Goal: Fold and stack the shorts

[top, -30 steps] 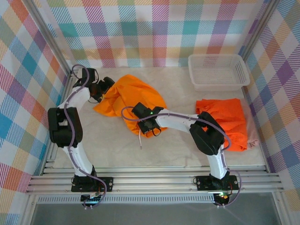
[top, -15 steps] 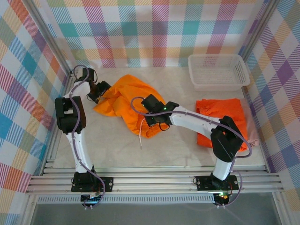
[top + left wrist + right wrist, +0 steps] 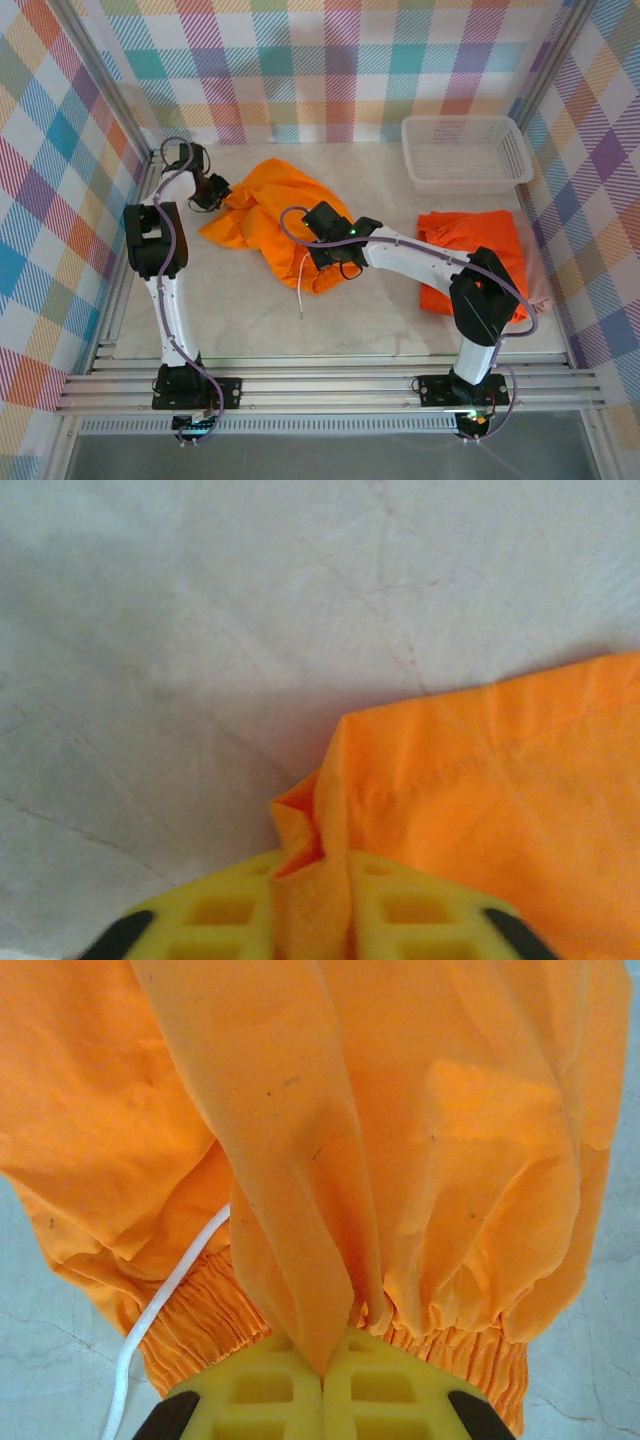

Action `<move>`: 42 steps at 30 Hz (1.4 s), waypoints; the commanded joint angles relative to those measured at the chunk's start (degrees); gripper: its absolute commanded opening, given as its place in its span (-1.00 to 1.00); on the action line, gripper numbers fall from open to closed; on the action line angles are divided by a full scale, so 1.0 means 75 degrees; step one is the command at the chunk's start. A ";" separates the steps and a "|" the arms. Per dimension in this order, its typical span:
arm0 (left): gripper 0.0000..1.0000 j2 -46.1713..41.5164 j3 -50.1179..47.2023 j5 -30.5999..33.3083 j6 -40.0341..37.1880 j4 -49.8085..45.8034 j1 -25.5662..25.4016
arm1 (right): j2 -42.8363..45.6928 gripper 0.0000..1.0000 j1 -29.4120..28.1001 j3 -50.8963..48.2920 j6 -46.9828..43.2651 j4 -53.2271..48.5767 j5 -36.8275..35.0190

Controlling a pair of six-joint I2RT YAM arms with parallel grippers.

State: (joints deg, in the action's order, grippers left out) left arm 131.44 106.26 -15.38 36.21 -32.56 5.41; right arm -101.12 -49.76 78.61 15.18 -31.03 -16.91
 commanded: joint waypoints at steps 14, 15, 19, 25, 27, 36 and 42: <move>-1.00 -0.3303 0.1640 0.0882 -0.0790 -0.1475 0.0076 | 0.1352 -1.00 0.1119 0.0996 -0.0513 -0.0215 0.0530; -1.00 -0.3452 0.1868 0.0942 -0.0818 -0.1633 0.0076 | 0.1376 -1.00 0.1138 0.1218 -0.0586 -0.0278 0.0531; -1.00 -0.4020 0.2728 0.1237 -0.1010 -0.2133 0.0085 | 0.1728 -1.00 0.1141 0.1683 -0.0748 -0.0176 0.0889; -1.00 -0.4718 0.3908 0.1656 -0.1287 -0.2837 0.0122 | 0.2564 -1.00 0.1095 0.1770 -0.0305 0.0227 0.2497; -1.00 -0.5053 0.3926 0.1804 -0.1325 -0.2854 0.0133 | 0.2875 -1.00 0.0937 0.1666 -0.0157 0.0498 0.3030; -1.00 -0.6015 0.3982 0.2007 -0.1232 -0.2727 0.0158 | 0.3741 -1.00 0.0119 0.1683 0.0221 0.0246 0.2553; -1.00 -0.5419 0.3801 0.1940 -0.1168 -0.2740 0.0158 | 0.3373 -1.00 0.0213 0.1753 0.0823 -0.0903 0.0243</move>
State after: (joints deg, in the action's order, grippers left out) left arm 87.11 135.33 -0.91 27.57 -52.84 5.89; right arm -74.06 -49.01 90.35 17.72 -33.10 -4.58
